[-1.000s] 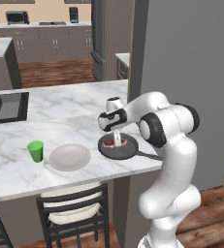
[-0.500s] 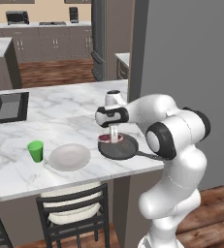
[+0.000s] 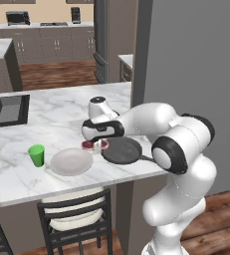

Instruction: Pick up the pan with the steak in it and place it on the dining table. Then place the steak on the plate.

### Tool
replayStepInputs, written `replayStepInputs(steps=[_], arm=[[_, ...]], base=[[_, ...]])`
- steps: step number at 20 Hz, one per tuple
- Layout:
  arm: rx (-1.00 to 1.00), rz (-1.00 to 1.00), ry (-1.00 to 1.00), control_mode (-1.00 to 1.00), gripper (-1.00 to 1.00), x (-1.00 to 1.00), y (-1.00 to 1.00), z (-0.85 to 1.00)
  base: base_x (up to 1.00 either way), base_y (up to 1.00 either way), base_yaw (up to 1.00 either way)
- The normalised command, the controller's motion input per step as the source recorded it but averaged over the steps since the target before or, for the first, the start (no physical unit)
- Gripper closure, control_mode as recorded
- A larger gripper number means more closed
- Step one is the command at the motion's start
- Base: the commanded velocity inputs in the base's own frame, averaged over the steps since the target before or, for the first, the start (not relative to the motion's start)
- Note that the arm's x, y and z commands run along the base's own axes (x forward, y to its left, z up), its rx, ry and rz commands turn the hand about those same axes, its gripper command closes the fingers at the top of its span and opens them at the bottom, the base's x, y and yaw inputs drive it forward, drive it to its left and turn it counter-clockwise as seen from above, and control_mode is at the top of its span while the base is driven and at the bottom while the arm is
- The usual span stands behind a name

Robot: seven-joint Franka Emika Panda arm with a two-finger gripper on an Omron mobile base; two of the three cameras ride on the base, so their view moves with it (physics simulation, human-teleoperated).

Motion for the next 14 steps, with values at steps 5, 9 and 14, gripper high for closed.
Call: replayStepInputs(steps=[5,9,14], arm=[[0.00,0.00,-0.05,-1.00,1.00,-0.17,0.59,0.00],[0.01,0.00,-0.01,-1.00,1.00,-0.08,0.33,0.00],[0.00,0.00,0.00,-1.00,1.00,0.00,0.04,0.00]], base=[[0.00,0.00,0.00],[0.00,0.00,0.00],[0.00,0.00,0.00]])
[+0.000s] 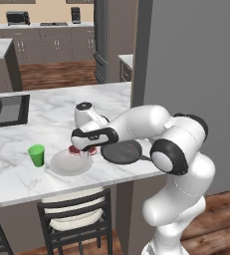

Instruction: Pick up the pan with the steak in it and place it on the dining table. Then place the steak on the plate.

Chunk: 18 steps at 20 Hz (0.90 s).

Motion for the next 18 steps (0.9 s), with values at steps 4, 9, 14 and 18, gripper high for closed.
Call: replayStepInputs(steps=[4,9,14,18], arm=[[0.00,0.00,0.01,-1.00,1.00,0.00,0.12,-0.07],[0.02,0.00,0.00,-1.00,1.00,0.00,0.24,-0.17],[0.02,-0.01,0.00,-1.00,1.00,0.02,0.28,-0.17],[0.00,0.00,0.00,-1.00,1.00,0.00,0.18,-0.21]], base=[[0.00,0.00,0.00],[0.00,0.00,0.00],[0.00,0.00,0.00],[0.00,0.00,0.00]])
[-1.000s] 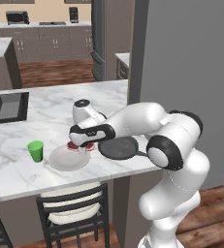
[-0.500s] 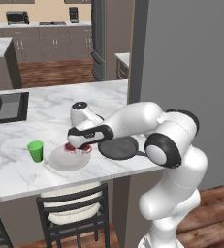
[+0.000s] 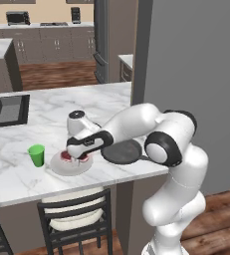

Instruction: Pick up the pan with the steak in it and place it on the dining table. Then place the steak on the plate.

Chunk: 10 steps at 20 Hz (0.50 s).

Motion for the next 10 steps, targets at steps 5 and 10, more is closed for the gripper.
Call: replayStepInputs(steps=[5,10], arm=[[0.00,-0.01,0.00,-1.00,1.00,0.14,0.06,-0.12],[0.00,-0.02,0.00,-1.00,1.00,0.28,0.03,-0.13]], base=[[0.00,0.00,0.00],[0.00,0.00,0.00]])
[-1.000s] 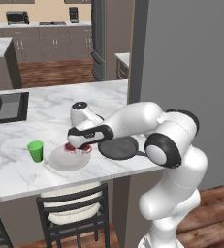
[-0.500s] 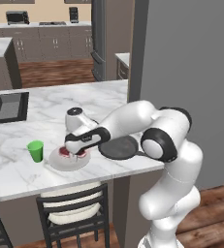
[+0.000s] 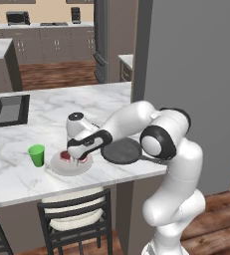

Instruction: Pick up the pan with the steak in it and place it on the dining table. Then place the steak on the plate.

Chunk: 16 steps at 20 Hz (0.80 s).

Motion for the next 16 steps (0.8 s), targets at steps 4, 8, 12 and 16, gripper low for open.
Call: replayStepInputs(steps=[4,8,12,16], arm=[[0.00,-0.02,0.00,-1.00,1.00,0.22,0.05,-0.03],[0.00,-0.03,0.00,-1.00,-1.00,0.15,0.15,-0.02],[0.01,-0.05,-0.01,-1.00,-1.00,0.03,0.11,0.08],[0.02,-0.08,-0.03,-1.00,-1.00,0.00,0.10,0.36]], base=[[0.00,0.00,0.00],[0.00,0.00,0.00],[0.00,0.00,0.00],[0.00,0.00,0.00]])
